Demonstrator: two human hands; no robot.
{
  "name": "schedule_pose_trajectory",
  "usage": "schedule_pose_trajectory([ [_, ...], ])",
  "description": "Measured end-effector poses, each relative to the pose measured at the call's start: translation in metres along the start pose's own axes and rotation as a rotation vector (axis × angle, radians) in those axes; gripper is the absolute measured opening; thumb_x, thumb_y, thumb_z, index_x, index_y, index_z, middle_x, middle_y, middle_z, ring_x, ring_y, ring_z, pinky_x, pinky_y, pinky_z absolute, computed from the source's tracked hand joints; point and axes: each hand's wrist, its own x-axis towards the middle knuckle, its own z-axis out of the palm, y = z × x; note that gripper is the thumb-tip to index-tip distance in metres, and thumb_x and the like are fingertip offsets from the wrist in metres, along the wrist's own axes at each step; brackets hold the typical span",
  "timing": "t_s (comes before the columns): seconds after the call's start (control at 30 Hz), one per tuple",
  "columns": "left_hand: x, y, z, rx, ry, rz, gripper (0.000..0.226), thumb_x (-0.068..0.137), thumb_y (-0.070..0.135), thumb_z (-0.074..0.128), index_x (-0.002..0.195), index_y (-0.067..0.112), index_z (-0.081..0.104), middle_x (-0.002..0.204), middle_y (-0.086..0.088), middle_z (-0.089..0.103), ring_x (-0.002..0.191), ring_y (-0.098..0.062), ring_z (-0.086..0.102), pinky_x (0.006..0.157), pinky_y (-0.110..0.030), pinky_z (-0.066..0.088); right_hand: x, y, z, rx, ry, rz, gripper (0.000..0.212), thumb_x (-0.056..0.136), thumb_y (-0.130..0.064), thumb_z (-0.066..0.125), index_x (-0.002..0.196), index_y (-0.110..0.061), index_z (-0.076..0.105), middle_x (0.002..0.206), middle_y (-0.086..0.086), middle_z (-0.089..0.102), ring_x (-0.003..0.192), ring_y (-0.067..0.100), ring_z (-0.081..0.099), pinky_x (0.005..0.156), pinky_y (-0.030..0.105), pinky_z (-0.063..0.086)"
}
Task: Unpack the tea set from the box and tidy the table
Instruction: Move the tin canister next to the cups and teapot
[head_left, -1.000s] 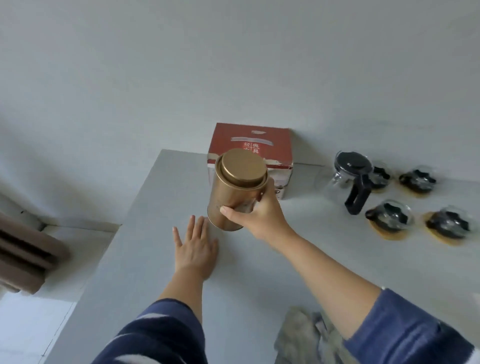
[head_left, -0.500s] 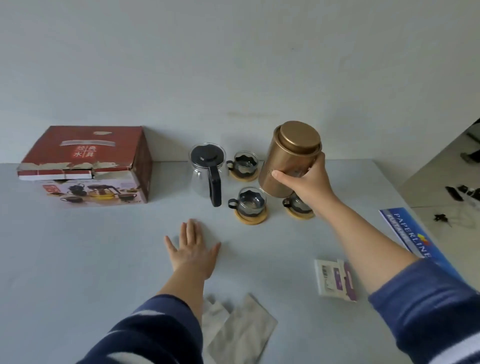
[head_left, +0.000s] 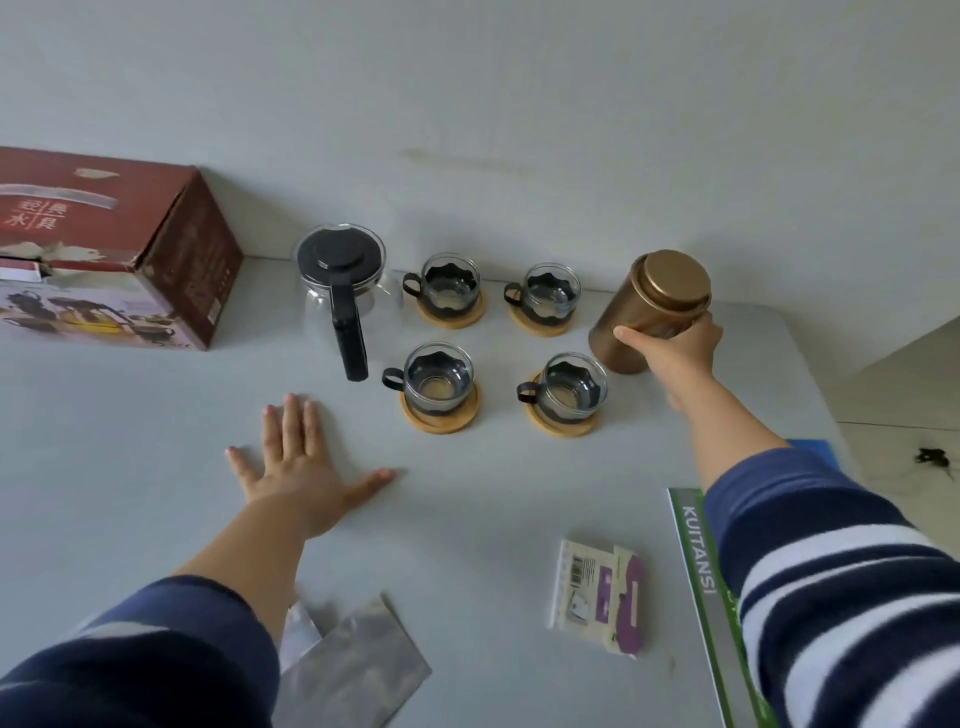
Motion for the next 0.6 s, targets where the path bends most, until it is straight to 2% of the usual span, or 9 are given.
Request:
schedule_pose_trajectory([
  [0.07, 0.0, 0.001, -0.001, 0.001, -0.008, -0.008, 0.132, 0.054, 0.097, 0.017, 0.149, 0.015, -0.024, 0.157, 0.001, -0.032, 0.145, -0.022, -0.029, 0.115, -0.061, -0.006, 0.012, 0.0, 0.005, 0.037, -0.008, -0.018, 0.082, 0.064, -0.02, 0.087, 0.132, -0.011, 0.042, 0.136, 0.006, 0.041, 0.109, 0.013, 0.049, 0.091, 0.022, 0.039],
  [0.13, -0.001, 0.002, -0.003, 0.012, -0.018, -0.011, 0.133, 0.051, 0.097, 0.014, 0.149, 0.015, -0.024, 0.157, 0.001, -0.032, 0.145, -0.023, -0.029, 0.116, -0.061, -0.006, 0.025, -0.001, 0.009, 0.061, -0.021, -0.044, 0.08, 0.064, -0.016, 0.086, 0.133, -0.015, 0.044, 0.134, 0.005, 0.052, 0.113, 0.015, 0.056, 0.094, 0.027, 0.045],
  [0.2, -0.001, 0.003, -0.004, 0.028, -0.021, -0.01, 0.134, 0.048, 0.097, 0.01, 0.149, 0.015, -0.025, 0.157, 0.001, -0.032, 0.145, -0.023, -0.029, 0.115, -0.061, -0.006, 0.032, -0.005, 0.011, 0.087, -0.043, -0.033, 0.088, 0.068, -0.012, 0.082, 0.142, -0.021, 0.035, 0.137, 0.003, 0.053, 0.122, 0.016, 0.054, 0.103, 0.033, 0.044],
  [0.27, 0.0, 0.002, -0.004, 0.038, -0.015, -0.005, 0.134, 0.049, 0.097, 0.01, 0.149, 0.014, -0.025, 0.157, 0.001, -0.032, 0.145, -0.023, -0.029, 0.115, -0.061, -0.005, 0.036, -0.007, 0.014, 0.093, -0.056, -0.019, 0.095, 0.073, -0.01, 0.077, 0.148, -0.025, 0.022, 0.14, 0.0, 0.05, 0.125, 0.016, 0.051, 0.108, 0.035, 0.041],
  [0.4, 0.0, 0.002, -0.003, 0.049, -0.002, 0.01, 0.132, 0.052, 0.096, 0.01, 0.149, 0.014, -0.025, 0.157, -0.001, -0.032, 0.145, -0.024, -0.028, 0.115, -0.062, -0.005, 0.039, -0.014, 0.013, 0.057, -0.062, 0.022, 0.107, 0.072, -0.005, 0.075, 0.152, -0.025, 0.007, 0.146, 0.002, 0.046, 0.131, 0.019, 0.047, 0.11, 0.037, 0.037],
  [0.5, 0.0, 0.002, -0.004, 0.05, -0.001, 0.02, 0.131, 0.053, 0.096, 0.011, 0.149, 0.014, -0.025, 0.157, -0.002, -0.032, 0.145, -0.026, -0.028, 0.115, -0.062, -0.007, 0.031, -0.022, 0.007, -0.021, -0.101, 0.08, 0.113, 0.08, -0.003, 0.071, 0.151, -0.017, -0.015, 0.158, 0.001, 0.026, 0.142, 0.02, 0.031, 0.114, 0.034, 0.026],
  [0.6, -0.003, 0.003, -0.006, 0.049, 0.004, 0.026, 0.131, 0.055, 0.097, 0.015, 0.149, 0.014, -0.025, 0.158, -0.002, -0.03, 0.145, -0.026, -0.027, 0.115, -0.062, -0.006, 0.014, -0.024, -0.002, -0.112, -0.074, 0.126, 0.108, 0.084, -0.007, 0.068, 0.151, -0.016, -0.016, 0.159, 0.005, 0.021, 0.142, 0.024, 0.03, 0.111, 0.033, 0.028],
])
